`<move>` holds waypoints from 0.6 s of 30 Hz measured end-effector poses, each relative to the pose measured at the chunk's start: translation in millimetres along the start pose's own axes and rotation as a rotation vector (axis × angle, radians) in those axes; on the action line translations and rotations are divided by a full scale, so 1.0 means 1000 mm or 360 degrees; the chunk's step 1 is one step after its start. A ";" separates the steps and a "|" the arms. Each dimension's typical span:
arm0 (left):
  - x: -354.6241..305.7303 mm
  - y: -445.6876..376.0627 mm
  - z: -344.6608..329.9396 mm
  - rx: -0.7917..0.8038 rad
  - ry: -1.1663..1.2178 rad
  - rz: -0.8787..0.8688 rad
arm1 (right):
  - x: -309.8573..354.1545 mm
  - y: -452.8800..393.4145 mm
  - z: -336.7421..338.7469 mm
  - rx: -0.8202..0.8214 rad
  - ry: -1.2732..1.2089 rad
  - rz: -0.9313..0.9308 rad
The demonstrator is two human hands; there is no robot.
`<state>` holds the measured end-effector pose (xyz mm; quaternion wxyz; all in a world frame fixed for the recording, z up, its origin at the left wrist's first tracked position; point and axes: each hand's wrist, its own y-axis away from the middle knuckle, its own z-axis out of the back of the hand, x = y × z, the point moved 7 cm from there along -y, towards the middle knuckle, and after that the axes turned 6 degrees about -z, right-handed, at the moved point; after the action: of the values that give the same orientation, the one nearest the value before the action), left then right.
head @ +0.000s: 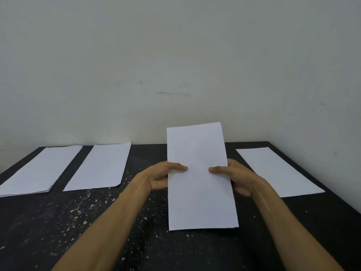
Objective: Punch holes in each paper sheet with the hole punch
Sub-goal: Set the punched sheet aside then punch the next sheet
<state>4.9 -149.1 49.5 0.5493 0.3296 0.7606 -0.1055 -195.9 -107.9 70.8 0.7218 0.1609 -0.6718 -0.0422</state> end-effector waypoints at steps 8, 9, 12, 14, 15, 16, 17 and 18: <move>0.019 -0.019 -0.019 0.0010 0.0107 0.0085 | -0.020 0.009 0.019 -0.0104 -0.0102 0.0030; 0.019 -0.021 -0.022 0.0018 0.0122 0.0088 | -0.021 0.009 0.023 -0.0113 -0.0115 0.0032; 0.015 -0.030 -0.024 -0.0049 0.0117 0.0037 | -0.024 0.007 0.035 -0.0170 -0.0154 0.0016; 0.006 -0.037 -0.019 -0.0160 0.0013 -0.0051 | -0.027 0.006 0.049 -0.0242 -0.0190 -0.0013; 0.000 -0.039 -0.015 -0.0222 -0.0070 -0.0100 | -0.028 0.006 0.057 -0.0283 -0.0205 -0.0030; -0.006 -0.041 -0.010 -0.0288 -0.0174 -0.0146 | -0.030 0.005 0.066 -0.0325 -0.0217 -0.0053; -0.012 -0.042 -0.004 -0.0364 -0.0281 -0.0189 | -0.032 0.005 0.075 -0.0362 -0.0224 -0.0080; -0.018 -0.042 0.003 -0.0447 -0.0384 -0.0233 | -0.035 0.004 0.083 -0.0393 -0.0227 -0.0113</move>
<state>-15.5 -189.3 56.1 0.6678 0.1787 0.7185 -0.0768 -281.2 -108.9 42.1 0.6846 0.0912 -0.7050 -0.1613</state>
